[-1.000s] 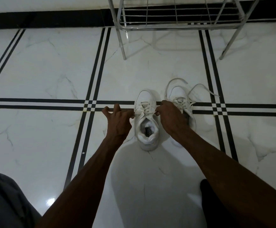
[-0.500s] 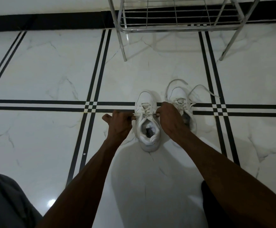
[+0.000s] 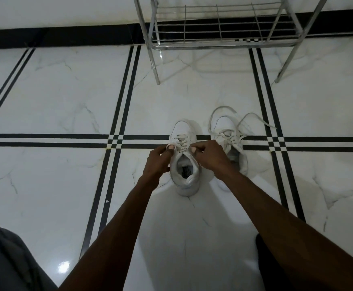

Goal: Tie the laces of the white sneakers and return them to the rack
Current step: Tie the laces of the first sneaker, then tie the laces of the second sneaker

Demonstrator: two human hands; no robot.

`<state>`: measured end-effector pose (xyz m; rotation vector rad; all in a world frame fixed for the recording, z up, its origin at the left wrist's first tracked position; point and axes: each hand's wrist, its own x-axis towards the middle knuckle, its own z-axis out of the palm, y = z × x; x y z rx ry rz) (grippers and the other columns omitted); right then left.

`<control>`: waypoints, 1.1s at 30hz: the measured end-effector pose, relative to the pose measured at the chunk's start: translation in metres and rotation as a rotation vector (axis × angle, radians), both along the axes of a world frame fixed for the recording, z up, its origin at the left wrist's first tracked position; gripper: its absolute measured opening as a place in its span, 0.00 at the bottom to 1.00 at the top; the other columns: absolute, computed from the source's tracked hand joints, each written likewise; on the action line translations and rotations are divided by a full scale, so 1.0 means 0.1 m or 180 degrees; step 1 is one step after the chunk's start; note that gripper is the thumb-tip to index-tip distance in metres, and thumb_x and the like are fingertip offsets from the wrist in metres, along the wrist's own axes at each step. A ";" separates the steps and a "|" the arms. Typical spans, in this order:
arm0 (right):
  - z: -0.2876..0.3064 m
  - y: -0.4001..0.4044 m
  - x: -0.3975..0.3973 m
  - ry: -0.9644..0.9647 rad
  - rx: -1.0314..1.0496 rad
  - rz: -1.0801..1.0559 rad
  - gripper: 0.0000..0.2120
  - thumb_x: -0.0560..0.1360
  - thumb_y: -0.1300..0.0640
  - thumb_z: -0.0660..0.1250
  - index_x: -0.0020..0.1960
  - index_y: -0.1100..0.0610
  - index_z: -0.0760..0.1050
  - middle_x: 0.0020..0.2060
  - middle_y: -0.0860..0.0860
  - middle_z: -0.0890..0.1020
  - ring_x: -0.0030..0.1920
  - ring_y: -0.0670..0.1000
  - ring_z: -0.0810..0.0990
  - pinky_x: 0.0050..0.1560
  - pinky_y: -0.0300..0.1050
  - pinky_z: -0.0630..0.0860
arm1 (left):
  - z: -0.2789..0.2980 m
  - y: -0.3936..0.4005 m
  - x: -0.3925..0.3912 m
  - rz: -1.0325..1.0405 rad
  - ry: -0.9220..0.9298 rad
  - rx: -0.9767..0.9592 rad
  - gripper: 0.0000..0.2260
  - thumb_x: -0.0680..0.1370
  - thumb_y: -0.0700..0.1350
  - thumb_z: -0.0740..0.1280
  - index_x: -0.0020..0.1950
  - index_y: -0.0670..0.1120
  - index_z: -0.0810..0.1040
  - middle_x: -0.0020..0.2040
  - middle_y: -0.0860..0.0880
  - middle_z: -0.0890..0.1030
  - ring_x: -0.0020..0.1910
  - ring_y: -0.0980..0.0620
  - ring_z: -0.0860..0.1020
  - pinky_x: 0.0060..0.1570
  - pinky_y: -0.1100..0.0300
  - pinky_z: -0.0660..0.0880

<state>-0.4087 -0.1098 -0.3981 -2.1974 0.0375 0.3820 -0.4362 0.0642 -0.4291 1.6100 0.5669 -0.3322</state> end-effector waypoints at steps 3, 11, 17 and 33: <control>-0.05 0.10 -0.02 0.0177 0.0443 -0.0087 0.11 0.79 0.59 0.66 0.58 0.60 0.83 0.46 0.54 0.86 0.44 0.49 0.79 0.48 0.40 0.73 | 0.02 0.11 0.02 0.0068 -0.0053 0.0336 0.17 0.78 0.57 0.66 0.62 0.51 0.84 0.57 0.48 0.86 0.58 0.46 0.83 0.60 0.42 0.81; -0.07 0.12 0.02 0.0114 0.0343 0.0016 0.13 0.78 0.59 0.66 0.60 0.61 0.81 0.54 0.55 0.85 0.54 0.52 0.82 0.56 0.46 0.78 | 0.20 0.16 0.05 -0.0151 -0.0314 0.0975 0.16 0.79 0.55 0.67 0.62 0.48 0.82 0.58 0.47 0.84 0.59 0.44 0.81 0.64 0.43 0.78; 0.15 -0.33 0.18 -0.0215 0.0424 -0.0521 0.06 0.75 0.57 0.71 0.50 0.56 0.85 0.45 0.52 0.88 0.45 0.49 0.86 0.50 0.42 0.81 | 0.35 -0.36 0.19 -0.0357 -0.1444 0.2541 0.15 0.75 0.50 0.68 0.59 0.45 0.83 0.59 0.45 0.83 0.61 0.43 0.79 0.61 0.47 0.76; -0.02 -1.14 0.08 0.0205 0.0265 -0.1215 0.18 0.72 0.43 0.73 0.53 0.56 0.81 0.47 0.49 0.84 0.49 0.49 0.82 0.44 0.41 0.77 | 0.17 -1.48 0.38 -0.0472 -0.0746 0.1232 0.18 0.74 0.59 0.76 0.52 0.44 0.86 0.46 0.47 0.87 0.46 0.51 0.84 0.50 0.56 0.80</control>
